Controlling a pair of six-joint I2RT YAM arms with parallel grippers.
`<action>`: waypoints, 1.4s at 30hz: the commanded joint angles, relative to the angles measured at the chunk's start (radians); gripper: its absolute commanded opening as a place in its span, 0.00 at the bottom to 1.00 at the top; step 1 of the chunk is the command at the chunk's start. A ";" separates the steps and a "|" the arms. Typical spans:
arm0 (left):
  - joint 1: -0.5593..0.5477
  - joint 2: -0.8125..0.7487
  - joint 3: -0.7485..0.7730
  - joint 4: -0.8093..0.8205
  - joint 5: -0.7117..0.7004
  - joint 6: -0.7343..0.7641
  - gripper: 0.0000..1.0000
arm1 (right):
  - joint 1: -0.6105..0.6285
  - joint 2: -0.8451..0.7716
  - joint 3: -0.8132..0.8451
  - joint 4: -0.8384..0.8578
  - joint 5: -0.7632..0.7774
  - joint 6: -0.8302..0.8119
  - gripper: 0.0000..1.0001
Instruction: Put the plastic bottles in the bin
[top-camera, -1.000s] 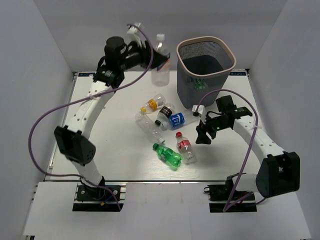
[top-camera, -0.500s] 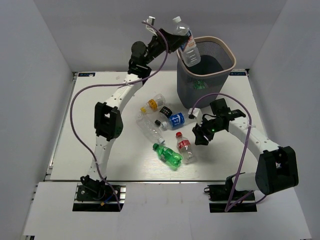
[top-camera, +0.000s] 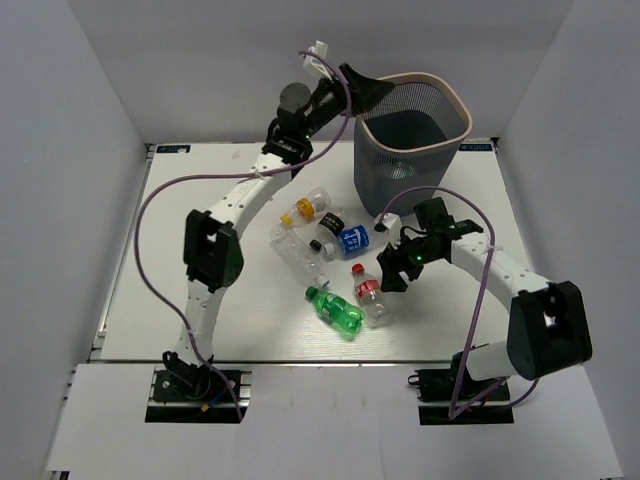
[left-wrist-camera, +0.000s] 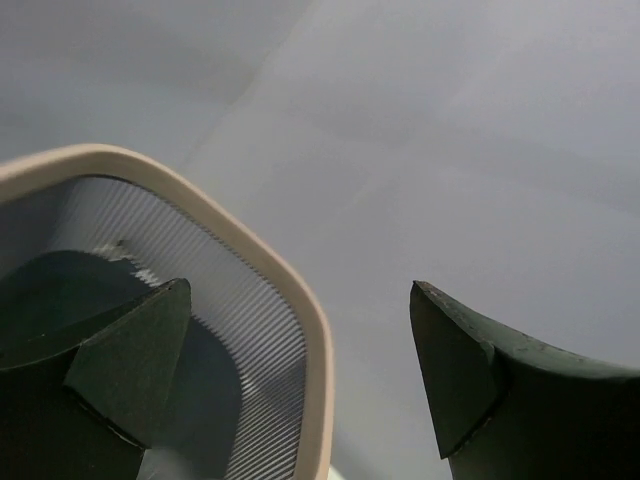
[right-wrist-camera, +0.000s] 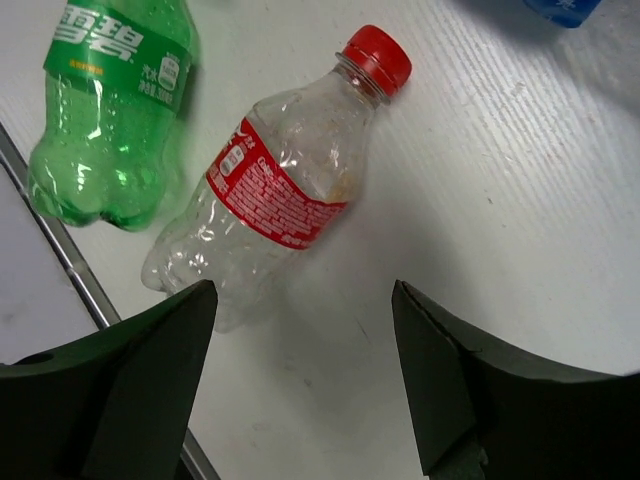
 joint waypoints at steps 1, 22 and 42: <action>0.013 -0.297 -0.073 -0.217 -0.116 0.282 1.00 | 0.026 0.050 0.037 0.049 -0.049 0.121 0.76; 0.013 -1.181 -1.286 -0.937 -0.676 -0.051 1.00 | 0.234 0.280 0.050 0.131 0.345 0.505 0.76; -0.005 -0.796 -1.135 -0.949 -0.550 -0.127 1.00 | 0.229 -0.203 0.383 0.449 0.046 0.242 0.05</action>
